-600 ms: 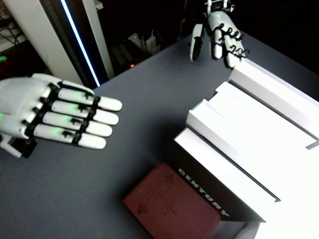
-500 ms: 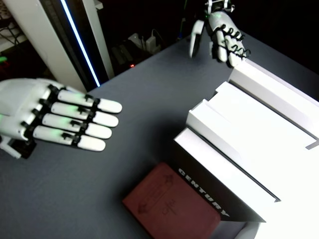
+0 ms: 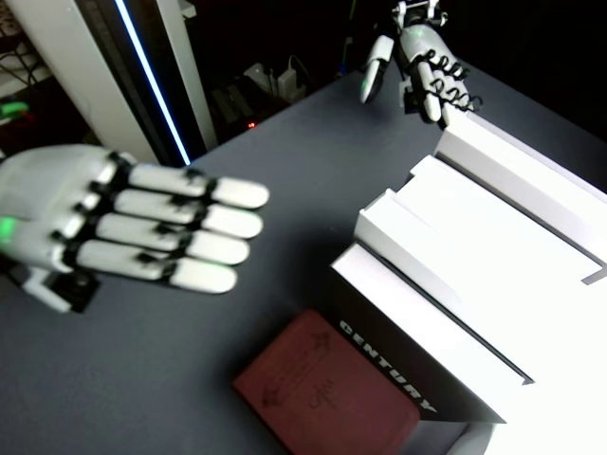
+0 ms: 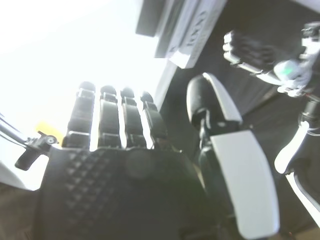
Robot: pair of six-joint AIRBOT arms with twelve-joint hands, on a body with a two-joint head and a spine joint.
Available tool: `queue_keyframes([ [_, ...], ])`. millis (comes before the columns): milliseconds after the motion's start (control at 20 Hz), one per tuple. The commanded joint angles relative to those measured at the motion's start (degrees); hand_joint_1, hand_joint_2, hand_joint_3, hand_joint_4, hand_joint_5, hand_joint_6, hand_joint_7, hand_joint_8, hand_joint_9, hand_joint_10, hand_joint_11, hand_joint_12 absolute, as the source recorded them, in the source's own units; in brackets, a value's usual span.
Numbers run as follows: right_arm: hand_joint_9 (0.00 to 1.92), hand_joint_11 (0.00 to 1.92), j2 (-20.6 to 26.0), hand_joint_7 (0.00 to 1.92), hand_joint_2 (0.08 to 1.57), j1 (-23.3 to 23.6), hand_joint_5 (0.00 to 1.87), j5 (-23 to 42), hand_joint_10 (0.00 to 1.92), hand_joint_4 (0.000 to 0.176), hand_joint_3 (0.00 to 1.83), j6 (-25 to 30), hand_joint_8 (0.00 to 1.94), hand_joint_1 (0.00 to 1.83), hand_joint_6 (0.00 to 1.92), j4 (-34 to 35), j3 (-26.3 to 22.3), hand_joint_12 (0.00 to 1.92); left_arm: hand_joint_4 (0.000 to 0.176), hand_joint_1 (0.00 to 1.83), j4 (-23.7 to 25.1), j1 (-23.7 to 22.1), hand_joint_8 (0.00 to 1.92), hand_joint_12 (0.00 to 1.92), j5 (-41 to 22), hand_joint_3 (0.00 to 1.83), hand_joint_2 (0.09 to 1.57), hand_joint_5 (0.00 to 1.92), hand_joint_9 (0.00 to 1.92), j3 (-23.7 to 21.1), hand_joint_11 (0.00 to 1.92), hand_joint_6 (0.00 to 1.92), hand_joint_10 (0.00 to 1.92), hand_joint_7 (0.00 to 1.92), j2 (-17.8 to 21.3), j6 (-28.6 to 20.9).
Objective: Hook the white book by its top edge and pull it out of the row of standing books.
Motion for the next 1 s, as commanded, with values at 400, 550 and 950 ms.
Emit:
queue_keyframes([
  [400,0.00,0.00,-4.66,0.00,1.45,11.47,0.07,-3.39,0.00,0.000,0.00,-5.01,0.00,0.16,0.01,-0.36,4.50,0.00,0.100,0.13,-1.33,-0.20,0.00,0.00,-7.04,0.00,1.33,0.00,0.00,0.61,0.00,0.00,0.00,0.00,0.13,-0.35],
  [550,0.00,0.00,-4.96,0.00,1.43,12.42,0.14,-3.56,0.00,0.000,0.00,-5.05,0.00,0.26,0.03,-0.56,4.87,0.00,0.111,0.18,-1.33,-0.19,0.00,0.00,-6.95,0.00,1.32,0.00,0.00,0.81,0.00,0.00,0.00,0.00,-0.06,-0.35],
  [950,0.00,0.00,-7.40,0.00,1.46,13.89,0.27,-9.02,0.00,0.000,0.01,-5.70,0.00,0.15,0.05,-0.57,7.06,0.00,0.103,0.23,-1.41,-0.03,0.00,0.00,-7.10,0.00,1.31,0.00,0.00,0.92,0.00,0.00,0.00,0.00,-0.16,-0.45],
])
